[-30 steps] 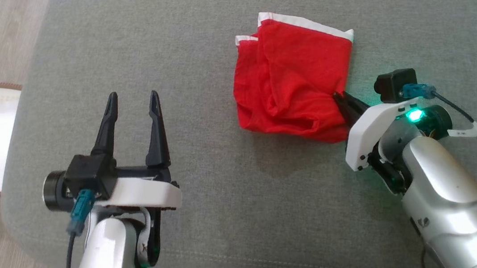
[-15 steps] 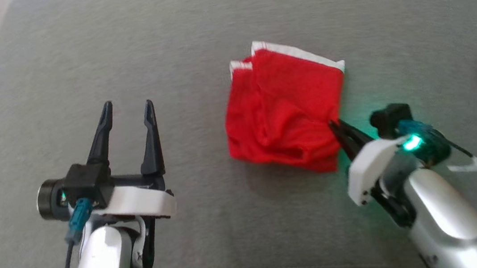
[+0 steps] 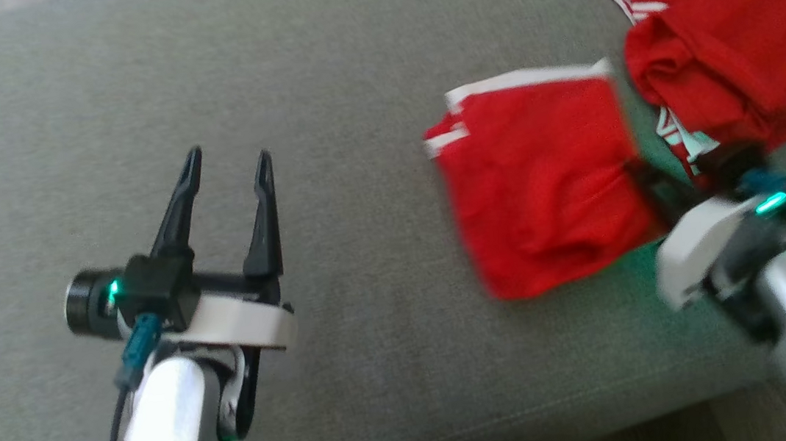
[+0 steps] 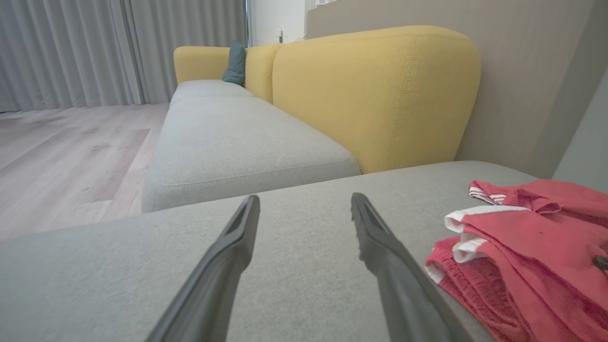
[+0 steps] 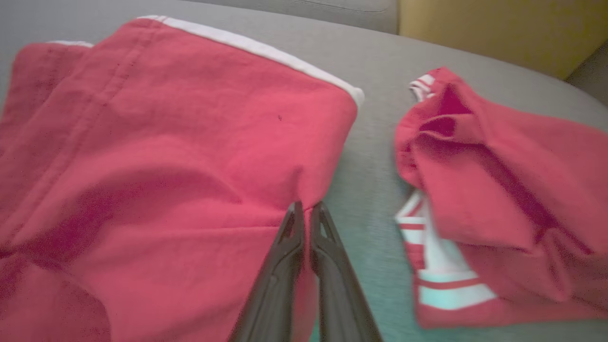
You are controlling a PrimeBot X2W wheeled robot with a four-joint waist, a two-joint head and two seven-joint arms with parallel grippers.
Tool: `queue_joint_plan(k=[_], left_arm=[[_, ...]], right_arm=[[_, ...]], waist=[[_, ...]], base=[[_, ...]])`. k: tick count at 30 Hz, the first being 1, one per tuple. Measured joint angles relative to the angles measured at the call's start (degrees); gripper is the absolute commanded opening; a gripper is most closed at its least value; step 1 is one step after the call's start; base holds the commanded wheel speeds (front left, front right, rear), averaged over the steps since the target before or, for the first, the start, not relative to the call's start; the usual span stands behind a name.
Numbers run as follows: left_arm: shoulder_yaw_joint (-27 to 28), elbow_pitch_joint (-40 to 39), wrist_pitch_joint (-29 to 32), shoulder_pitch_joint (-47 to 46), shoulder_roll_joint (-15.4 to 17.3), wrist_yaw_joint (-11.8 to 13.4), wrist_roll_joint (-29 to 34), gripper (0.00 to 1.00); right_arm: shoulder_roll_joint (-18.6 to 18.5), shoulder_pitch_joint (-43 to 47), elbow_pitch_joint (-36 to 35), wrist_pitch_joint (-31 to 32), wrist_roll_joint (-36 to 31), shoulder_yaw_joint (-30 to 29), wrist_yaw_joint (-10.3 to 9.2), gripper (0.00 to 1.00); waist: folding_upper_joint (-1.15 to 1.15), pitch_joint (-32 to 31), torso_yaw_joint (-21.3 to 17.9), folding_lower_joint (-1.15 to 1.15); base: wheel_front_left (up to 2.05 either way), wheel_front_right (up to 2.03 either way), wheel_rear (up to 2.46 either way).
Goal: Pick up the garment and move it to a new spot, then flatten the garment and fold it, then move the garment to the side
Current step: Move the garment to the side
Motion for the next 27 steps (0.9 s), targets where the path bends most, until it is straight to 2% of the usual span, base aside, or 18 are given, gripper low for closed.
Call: queue_joint_plan(k=[5, 11, 17, 21, 27], left_arm=[[-0.07, -0.13, 0.01, -2.26, 0.58, -0.44, 0.02, 1.00], [-0.46, -0.56, 0.08, -3.44, 0.92, -0.48, 0.62, 1.00], [-1.77, -1.88, 0.49, -7.21, 1.25, -1.52, 1.21, 1.00], [-2.20, -2.58, 0.49, -8.51, 1.48, -1.75, 1.54, 1.00], [-3.67, -2.88, 0.58, -10.67, 1.82, -2.24, 2.15, 1.00]], right_arm=[[-5.16, -4.97, -1.58, 0.14, -0.90, -3.83, 0.00, 0.00], [-7.80, -10.50, -1.54, 0.73, -1.54, -7.58, 0.00, 0.00], [-10.92, -11.52, -1.46, 1.74, -2.50, -15.29, 0.00, 0.00], [-11.01, -12.18, -1.58, 1.71, -3.60, -18.49, 0.00, 0.00], [-9.26, -12.27, -0.16, 1.68, -8.05, -23.27, 0.00, 0.00]], waist=[[0.00, 2.96, -2.06, 0.00], [0.00, 5.87, -3.32, 0.00], [0.00, 9.29, -3.60, 0.00], [0.00, 11.07, -4.06, 0.00], [0.00, 13.64, -4.70, 0.00]], base=[[0.00, 0.00, 0.00], [0.00, 0.00, 0.00], [0.00, 0.00, 0.00], [0.00, 0.00, 0.00], [0.00, 0.00, 0.00]])
